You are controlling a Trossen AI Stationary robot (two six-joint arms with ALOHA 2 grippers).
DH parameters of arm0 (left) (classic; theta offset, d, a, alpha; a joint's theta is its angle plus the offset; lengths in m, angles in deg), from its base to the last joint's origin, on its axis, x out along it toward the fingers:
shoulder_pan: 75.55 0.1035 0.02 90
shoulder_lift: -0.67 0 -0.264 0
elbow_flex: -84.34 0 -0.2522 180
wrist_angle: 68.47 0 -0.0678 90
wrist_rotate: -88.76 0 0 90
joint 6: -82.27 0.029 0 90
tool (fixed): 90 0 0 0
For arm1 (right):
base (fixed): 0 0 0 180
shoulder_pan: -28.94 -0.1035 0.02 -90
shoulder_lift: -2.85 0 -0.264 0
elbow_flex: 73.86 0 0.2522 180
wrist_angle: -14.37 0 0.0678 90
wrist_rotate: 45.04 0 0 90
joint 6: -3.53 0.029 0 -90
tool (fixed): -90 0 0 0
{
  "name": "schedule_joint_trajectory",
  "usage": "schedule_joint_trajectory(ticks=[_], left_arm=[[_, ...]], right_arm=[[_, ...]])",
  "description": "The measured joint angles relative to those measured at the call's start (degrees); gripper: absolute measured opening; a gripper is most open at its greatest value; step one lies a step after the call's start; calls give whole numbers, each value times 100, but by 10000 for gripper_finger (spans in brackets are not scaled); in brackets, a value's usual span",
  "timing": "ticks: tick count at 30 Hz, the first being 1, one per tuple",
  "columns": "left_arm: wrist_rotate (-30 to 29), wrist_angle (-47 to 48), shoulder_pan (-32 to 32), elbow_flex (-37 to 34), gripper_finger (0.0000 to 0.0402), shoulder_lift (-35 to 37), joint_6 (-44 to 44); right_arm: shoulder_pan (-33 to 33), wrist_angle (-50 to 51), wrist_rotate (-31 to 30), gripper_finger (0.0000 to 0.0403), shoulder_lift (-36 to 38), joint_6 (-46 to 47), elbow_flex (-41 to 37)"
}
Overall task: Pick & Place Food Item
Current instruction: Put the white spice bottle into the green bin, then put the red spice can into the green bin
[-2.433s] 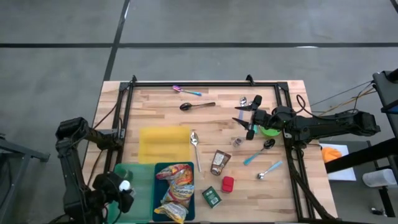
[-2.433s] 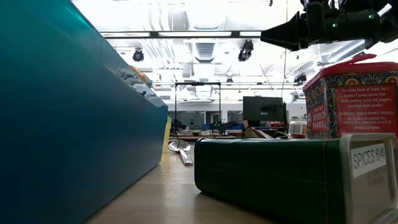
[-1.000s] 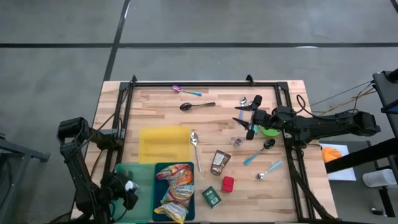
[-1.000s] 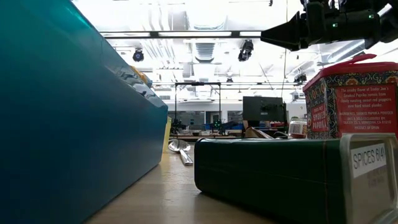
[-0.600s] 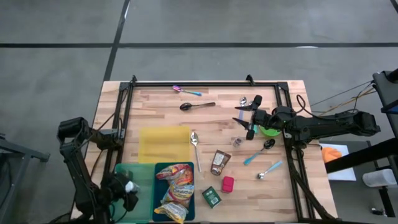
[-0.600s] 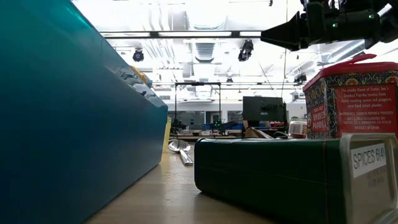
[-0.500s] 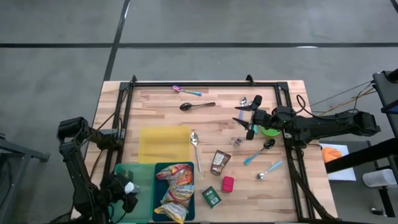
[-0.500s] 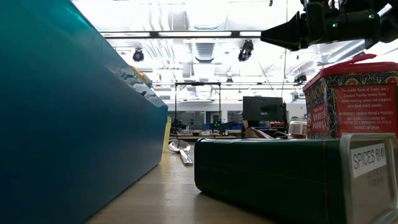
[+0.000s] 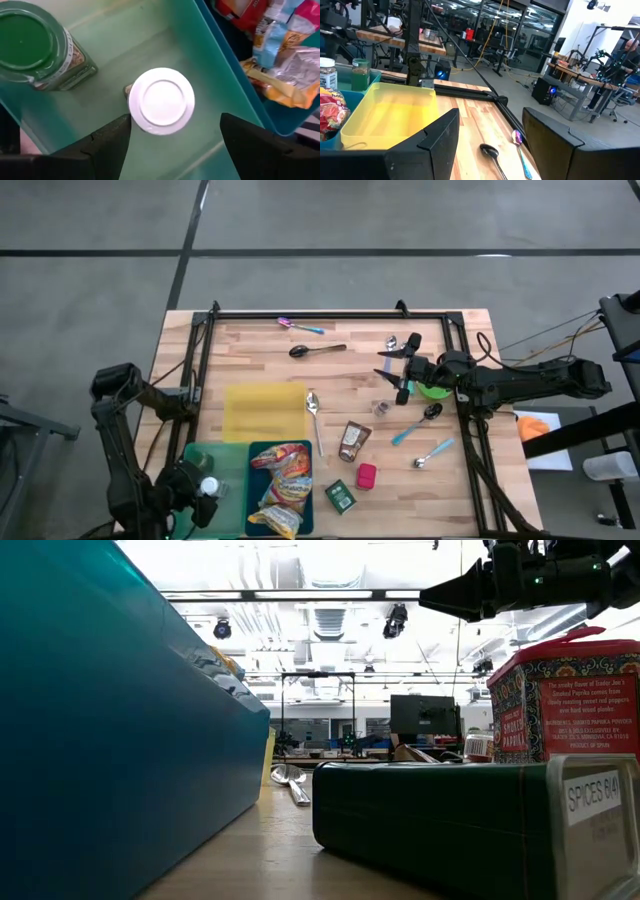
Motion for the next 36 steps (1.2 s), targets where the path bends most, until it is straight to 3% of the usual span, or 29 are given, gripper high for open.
schedule_joint_trajectory(ticks=[17, 31, 36], left_arm=[[-140, 85, 215, 29, 309, 660, -678], [-178, 84, 1092, 25, 309, 1106, -371], [-333, 83, 1548, 23, 309, 1192, 359]], right_arm=[[0, 0, -1, 215, 0, 1, 0], [-2, -1, -1, 215, 0, 1, 0], [0, -1, 0, 215, 2, 0, 0]])
